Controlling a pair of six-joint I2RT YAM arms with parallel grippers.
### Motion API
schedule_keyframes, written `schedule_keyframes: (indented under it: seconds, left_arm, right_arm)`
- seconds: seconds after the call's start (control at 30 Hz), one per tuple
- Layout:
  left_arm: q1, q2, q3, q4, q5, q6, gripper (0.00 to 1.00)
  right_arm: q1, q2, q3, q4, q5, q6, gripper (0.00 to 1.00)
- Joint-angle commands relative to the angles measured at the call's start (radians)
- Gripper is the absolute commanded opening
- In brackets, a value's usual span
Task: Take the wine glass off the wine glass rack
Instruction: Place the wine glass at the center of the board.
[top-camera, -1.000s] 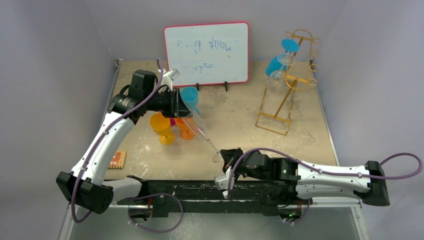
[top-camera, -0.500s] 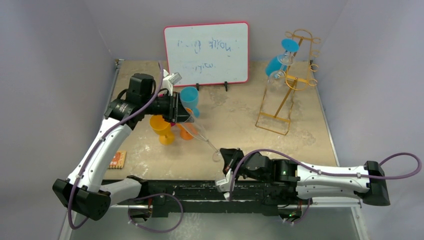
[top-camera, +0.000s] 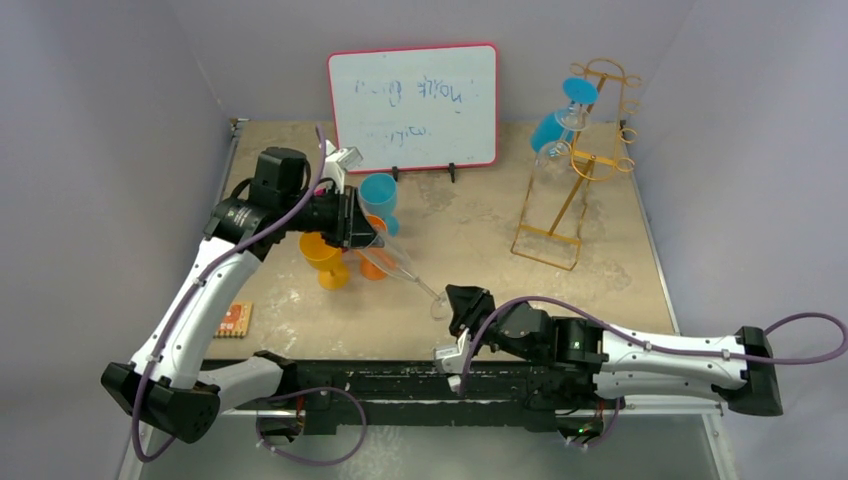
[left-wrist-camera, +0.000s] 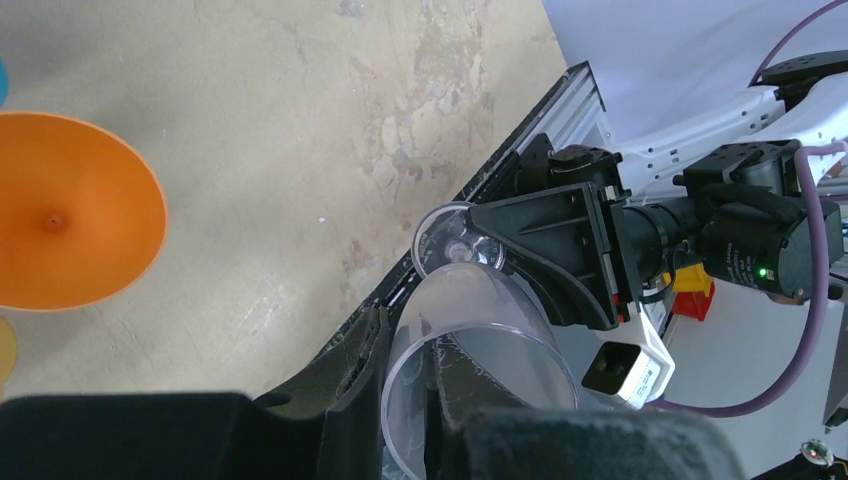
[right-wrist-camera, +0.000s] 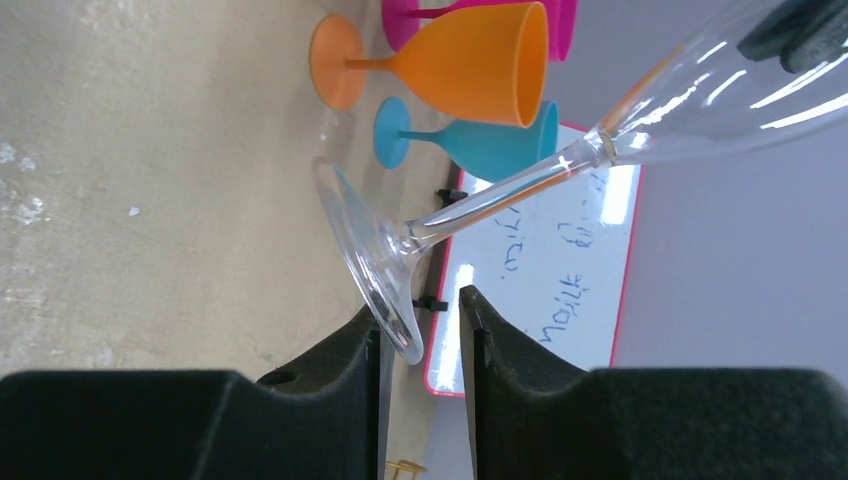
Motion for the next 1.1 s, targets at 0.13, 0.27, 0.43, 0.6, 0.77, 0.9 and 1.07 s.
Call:
schedule_keyframes:
  seconds: [0.13, 0.27, 0.43, 0.6, 0.77, 0.9, 1.07]
  left_arm:
    - [-0.013, -0.004, 0.072, -0.025, -0.096, 0.016, 0.00]
    - [-0.014, -0.002, 0.086, -0.019, -0.070, 0.022, 0.00]
    - [-0.014, 0.001, 0.088, 0.041, -0.061, -0.019, 0.00]
    - [-0.014, 0.018, 0.107, 0.061, -0.133, -0.043, 0.00]
    - [-0.014, 0.017, 0.103, 0.038, -0.290, -0.034, 0.00]
    - [-0.030, 0.036, 0.124, 0.073, -0.320, -0.068, 0.00]
    - [-0.093, 0.116, 0.260, 0.036, -0.452, -0.049, 0.00]
  right_arm:
    - [-0.004, -0.070, 0.029, 0.169, -0.001, 0.045, 0.36]
    - [-0.004, -0.082, 0.030, 0.152, -0.024, 0.096, 0.59]
    - [-0.004, -0.107, -0.005, 0.198, 0.030, 0.141, 0.77]
    - [-0.004, -0.153, -0.044, 0.250, 0.036, 0.181, 0.79]
    - [-0.004, -0.202, -0.046, 0.253, 0.047, 0.291, 0.81]
    - [-0.004, -0.198, -0.079, 0.458, 0.228, 0.475, 0.91]
    - [-0.004, -0.136, -0.003, 0.362, 0.256, 0.649, 0.97]
